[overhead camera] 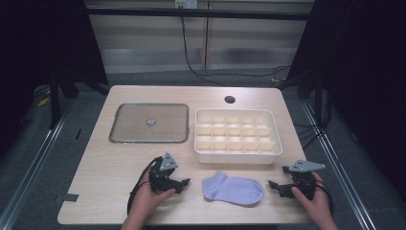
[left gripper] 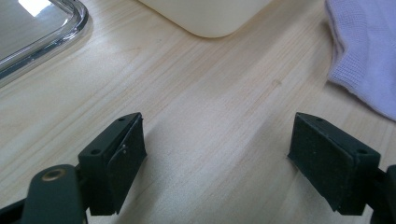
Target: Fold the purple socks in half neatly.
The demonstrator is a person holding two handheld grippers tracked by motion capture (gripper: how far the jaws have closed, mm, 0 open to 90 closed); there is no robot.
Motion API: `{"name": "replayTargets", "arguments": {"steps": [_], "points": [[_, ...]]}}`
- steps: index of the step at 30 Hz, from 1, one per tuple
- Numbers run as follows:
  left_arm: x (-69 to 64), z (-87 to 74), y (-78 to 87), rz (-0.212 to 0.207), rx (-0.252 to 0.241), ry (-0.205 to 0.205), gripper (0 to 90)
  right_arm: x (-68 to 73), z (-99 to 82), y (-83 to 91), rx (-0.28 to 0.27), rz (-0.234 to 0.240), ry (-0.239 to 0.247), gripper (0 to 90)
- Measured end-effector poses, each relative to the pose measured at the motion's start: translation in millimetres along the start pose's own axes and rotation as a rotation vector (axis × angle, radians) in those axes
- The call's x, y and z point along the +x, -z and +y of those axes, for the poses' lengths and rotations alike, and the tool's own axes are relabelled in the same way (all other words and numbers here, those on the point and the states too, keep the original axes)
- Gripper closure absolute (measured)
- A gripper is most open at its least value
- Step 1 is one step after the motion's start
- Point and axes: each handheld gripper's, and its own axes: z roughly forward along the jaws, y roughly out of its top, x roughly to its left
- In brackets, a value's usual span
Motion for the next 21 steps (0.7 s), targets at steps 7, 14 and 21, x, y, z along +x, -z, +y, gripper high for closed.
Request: {"name": "replayTargets", "arguments": {"steps": [7,14,21], "points": [[-0.2,-0.1,0.1,0.001,-0.001,0.001,17.9,0.0,0.0,0.0,0.0,0.0,0.0,15.5],[-0.5,-0.5,0.8,0.001,0.003,-0.003,17.2,0.0,0.0,0.1,0.001,0.001,-0.001,15.4],[-0.6,-0.5,0.7,0.001,0.003,-0.003,17.1,0.0,0.1,0.0,0.002,0.003,-0.001,15.4]]}}
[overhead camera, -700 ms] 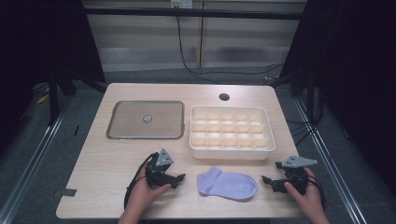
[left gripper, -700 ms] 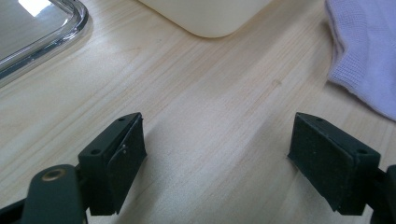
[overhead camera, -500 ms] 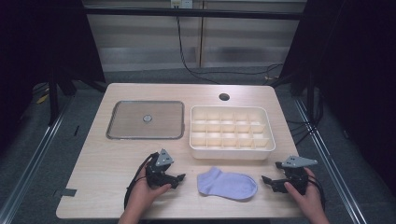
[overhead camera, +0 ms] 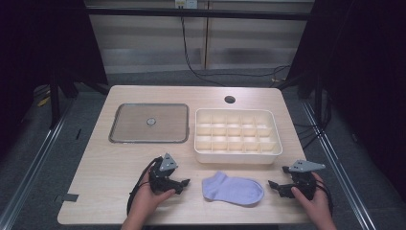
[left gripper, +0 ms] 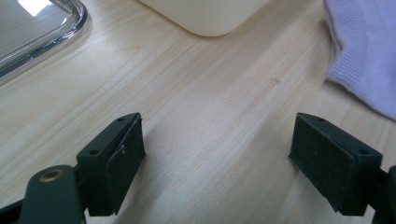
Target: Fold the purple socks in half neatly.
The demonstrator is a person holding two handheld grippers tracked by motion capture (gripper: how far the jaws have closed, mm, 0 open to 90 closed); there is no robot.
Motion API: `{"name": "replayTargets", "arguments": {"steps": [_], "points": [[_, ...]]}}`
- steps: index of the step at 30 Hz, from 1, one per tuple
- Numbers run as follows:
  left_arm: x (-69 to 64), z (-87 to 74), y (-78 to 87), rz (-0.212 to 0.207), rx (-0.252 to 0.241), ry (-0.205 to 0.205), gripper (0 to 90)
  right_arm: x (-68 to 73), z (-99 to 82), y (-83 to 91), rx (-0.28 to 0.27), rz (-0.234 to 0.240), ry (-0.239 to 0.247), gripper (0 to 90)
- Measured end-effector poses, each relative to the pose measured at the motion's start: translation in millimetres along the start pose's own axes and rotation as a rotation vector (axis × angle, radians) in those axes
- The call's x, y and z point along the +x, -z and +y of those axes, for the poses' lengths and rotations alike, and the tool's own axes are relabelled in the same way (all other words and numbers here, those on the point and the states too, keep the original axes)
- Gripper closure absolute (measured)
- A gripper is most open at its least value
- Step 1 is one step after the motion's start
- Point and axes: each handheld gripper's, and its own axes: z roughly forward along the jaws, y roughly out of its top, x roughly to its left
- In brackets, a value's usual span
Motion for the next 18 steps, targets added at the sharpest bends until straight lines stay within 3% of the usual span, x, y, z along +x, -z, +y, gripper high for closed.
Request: {"name": "replayTargets", "arguments": {"steps": [12,15,18], "points": [[-0.9,-0.4,0.2,0.005,-0.005,0.011,17.1,-0.4,0.1,-0.2,0.0,0.003,0.001,14.6],[0.0,-1.0,1.3,-0.007,-0.008,0.032,17.2,-0.5,0.1,-0.2,0.0,0.005,0.0,14.6],[-0.8,3.0,2.6,-0.008,0.019,0.044,18.3,-0.3,0.1,-0.1,0.0,0.007,0.009,15.1]]}}
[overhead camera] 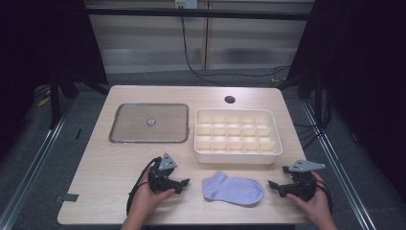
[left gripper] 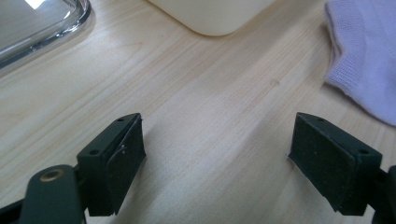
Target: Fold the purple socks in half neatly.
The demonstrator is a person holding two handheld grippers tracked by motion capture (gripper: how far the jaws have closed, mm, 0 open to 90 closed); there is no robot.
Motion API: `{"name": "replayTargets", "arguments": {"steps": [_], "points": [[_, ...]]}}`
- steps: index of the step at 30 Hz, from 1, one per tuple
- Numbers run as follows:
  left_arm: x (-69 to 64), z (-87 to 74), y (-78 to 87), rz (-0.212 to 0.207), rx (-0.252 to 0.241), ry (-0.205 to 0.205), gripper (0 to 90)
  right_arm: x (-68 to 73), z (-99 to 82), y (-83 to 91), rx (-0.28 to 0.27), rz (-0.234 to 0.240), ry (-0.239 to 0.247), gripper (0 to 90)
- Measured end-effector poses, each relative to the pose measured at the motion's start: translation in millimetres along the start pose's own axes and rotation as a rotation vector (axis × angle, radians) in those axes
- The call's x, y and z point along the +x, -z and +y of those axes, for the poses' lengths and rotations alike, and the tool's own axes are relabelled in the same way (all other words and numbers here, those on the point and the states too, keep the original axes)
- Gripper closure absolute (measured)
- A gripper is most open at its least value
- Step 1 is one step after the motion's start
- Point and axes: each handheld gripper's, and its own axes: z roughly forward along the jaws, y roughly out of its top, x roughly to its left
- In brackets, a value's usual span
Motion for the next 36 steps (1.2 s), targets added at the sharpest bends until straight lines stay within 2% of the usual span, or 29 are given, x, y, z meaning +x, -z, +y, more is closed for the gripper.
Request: {"name": "replayTargets", "arguments": {"steps": [3,5,8,11,13,16,17,20,22,23,25,26,30,31,32,33,34,36], "points": [[-3.8,4.8,0.9,-0.019,0.012,-0.009,20.5,0.6,-0.2,0.5,-0.001,0.005,0.004,16.3],[-5.2,7.7,2.8,-0.035,-0.002,0.008,20.5,0.6,-0.9,1.9,-0.006,0.012,-0.001,19.7],[-7.5,10.7,5.1,-0.054,0.006,0.025,20.5,0.2,0.4,7.1,-0.009,0.028,-0.002,22.0],[-10.5,14.1,7.1,-0.071,0.036,0.025,21.3,0.5,1.9,13.1,-0.031,0.042,-0.002,26.1],[-11.8,16.7,8.1,-0.091,0.028,0.045,22.9,2.8,2.3,15.5,-0.022,0.05,-0.003,29.0],[-13.7,21.6,9.2,-0.098,0.044,0.069,23.6,5.3,2.2,16.9,-0.024,0.064,0.0,33.9],[-13.9,23.4,9.1,-0.105,0.051,0.081,25.9,8.9,2.1,17.8,-0.024,0.077,0.024,36.2],[-15.1,27.4,6.9,-0.131,0.067,0.105,28.8,11.2,2.3,18.6,-0.018,0.087,0.03,39.7],[-17.0,30.8,6.0,-0.137,0.081,0.101,31.2,13.2,2.2,20.0,-0.024,0.089,0.032,42.6],[-18.4,33.1,5.7,-0.136,0.085,0.103,32.3,15.4,1.7,20.9,-0.026,0.106,0.034,44.8],[-21.1,37.9,4.2,-0.157,0.084,0.111,33.0,17.3,1.0,21.4,-0.023,0.112,0.035,47.1],[-22.2,40.3,3.2,-0.163,0.089,0.105,34.5,21.7,-0.6,21.9,-0.011,0.125,0.064,52.3],[-27.8,47.8,-4.2,-0.179,0.124,0.096,36.3,29.0,-2.5,23.1,0.008,0.138,0.09,59.4],[-29.2,50.2,-6.3,-0.181,0.127,0.093,36.7,31.0,-2.9,23.7,0.009,0.143,0.096,61.8],[-29.6,52.6,-8.0,-0.194,0.13,0.086,38.8,34.0,-4.2,24.4,0.023,0.153,0.098,68.4],[-30.6,54.7,-9.7,-0.201,0.131,0.089,38.8,34.0,-4.2,24.4,0.023,0.153,0.098,68.4],[-31.1,56.3,-11.5,-0.21,0.13,0.092,41.2,36.0,-5.8,24.8,0.045,0.15,0.1,72.8],[-33.7,58.7,-14.2,-0.21,0.143,0.088,43.6,36.9,-6.4,25.6,0.046,0.156,0.097,75.5]]}}
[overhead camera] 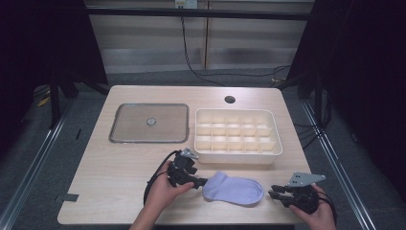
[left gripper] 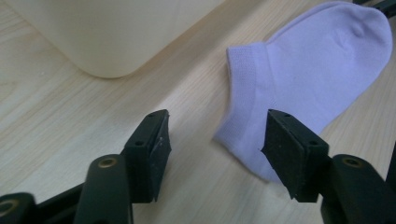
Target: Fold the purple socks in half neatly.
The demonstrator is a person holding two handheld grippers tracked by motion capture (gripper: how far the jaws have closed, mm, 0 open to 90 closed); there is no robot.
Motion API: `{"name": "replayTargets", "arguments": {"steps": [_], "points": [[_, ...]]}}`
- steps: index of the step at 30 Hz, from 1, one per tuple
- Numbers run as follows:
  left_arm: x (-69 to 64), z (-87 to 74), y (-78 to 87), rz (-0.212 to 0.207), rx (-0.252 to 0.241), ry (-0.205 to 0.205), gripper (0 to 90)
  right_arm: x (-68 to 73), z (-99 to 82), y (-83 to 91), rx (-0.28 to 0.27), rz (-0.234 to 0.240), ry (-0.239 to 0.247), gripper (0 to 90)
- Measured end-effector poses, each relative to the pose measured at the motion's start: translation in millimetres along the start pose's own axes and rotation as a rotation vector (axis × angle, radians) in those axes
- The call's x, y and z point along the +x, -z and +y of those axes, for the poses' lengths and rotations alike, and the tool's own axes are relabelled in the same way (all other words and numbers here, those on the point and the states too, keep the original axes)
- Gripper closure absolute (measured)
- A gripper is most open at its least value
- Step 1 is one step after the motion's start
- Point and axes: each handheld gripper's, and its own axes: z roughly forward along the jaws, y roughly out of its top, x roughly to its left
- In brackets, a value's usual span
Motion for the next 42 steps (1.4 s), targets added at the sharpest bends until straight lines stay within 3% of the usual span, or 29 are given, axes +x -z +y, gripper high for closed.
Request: {"name": "replayTargets", "arguments": {"steps": [2,5,7,8,12,17,21,25,29,35,42], "points": [[-0.2,1.2,-2.3,0.003,0.031,-0.008,46.1,1.4,0.2,1.1,-0.005,0.023,-0.002,78.5],[0.5,1.0,-9.0,-0.006,0.024,0.029,50.9,6.4,2.4,-1.5,0.016,0.034,0.013,82.3],[0.9,1.4,-13.2,-0.007,0.029,0.033,52.4,7.9,3.0,-4.1,0.015,0.045,0.026,83.4],[1.5,2.1,-14.6,-0.001,0.048,0.014,53.4,8.3,3.6,-4.9,0.014,0.047,0.03,84.0],[-2.3,4.5,-20.9,-0.021,0.046,0.027,54.4,9.3,4.2,-7.3,0.005,0.06,0.031,86.4],[-7.4,6.2,-25.1,-0.007,0.06,0.003,57.5,10.8,3.9,-7.4,0.001,0.058,0.051,87.3],[-12.0,5.5,-26.8,-0.007,0.066,-0.02,67.8,11.6,3.1,-7.0,-0.001,0.055,0.05,87.1],[-15.4,8.5,-28.6,-0.016,0.098,-0.004,74.3,9.5,1.7,-7.0,-0.01,0.061,0.03,85.9],[-16.8,8.5,-30.0,-0.013,0.092,-0.001,80.0,12.7,2.9,-6.4,0.002,0.044,0.053,86.6],[-16.2,6.7,-29.3,-0.014,0.084,0.046,81.0,13.4,3.4,-6.0,0.01,0.039,0.05,86.8],[-12.5,5.8,-26.8,-0.059,0.093,0.111,81.2,11.9,3.0,-6.4,0.002,0.052,0.055,86.9]]}}
